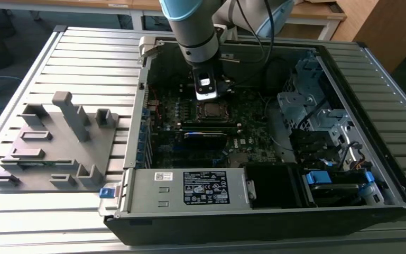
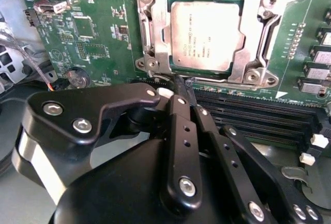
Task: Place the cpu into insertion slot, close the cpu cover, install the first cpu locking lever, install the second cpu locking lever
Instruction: 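Install the first cpu locking lever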
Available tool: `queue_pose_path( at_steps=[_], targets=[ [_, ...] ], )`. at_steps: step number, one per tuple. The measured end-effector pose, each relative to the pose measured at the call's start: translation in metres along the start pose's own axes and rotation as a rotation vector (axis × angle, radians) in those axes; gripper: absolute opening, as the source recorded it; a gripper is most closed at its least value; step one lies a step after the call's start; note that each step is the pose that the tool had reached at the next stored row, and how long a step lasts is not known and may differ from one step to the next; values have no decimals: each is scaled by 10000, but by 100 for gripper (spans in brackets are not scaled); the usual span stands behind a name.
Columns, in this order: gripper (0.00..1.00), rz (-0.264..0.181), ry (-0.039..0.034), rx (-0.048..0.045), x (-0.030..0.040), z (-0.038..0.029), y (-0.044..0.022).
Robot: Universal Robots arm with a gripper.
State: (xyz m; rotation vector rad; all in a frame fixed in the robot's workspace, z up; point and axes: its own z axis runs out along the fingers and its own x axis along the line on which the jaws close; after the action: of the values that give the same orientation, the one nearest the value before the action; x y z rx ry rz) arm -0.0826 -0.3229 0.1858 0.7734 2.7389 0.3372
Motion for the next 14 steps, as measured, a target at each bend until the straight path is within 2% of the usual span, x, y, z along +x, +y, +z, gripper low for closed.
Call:
queue_pose_path(
  at_steps=[6, 14],
  targets=[
    [11, 8, 15, -18, -6, -32, 9],
    [11, 50, 71, -135, -13, -22, -9]
  ],
)
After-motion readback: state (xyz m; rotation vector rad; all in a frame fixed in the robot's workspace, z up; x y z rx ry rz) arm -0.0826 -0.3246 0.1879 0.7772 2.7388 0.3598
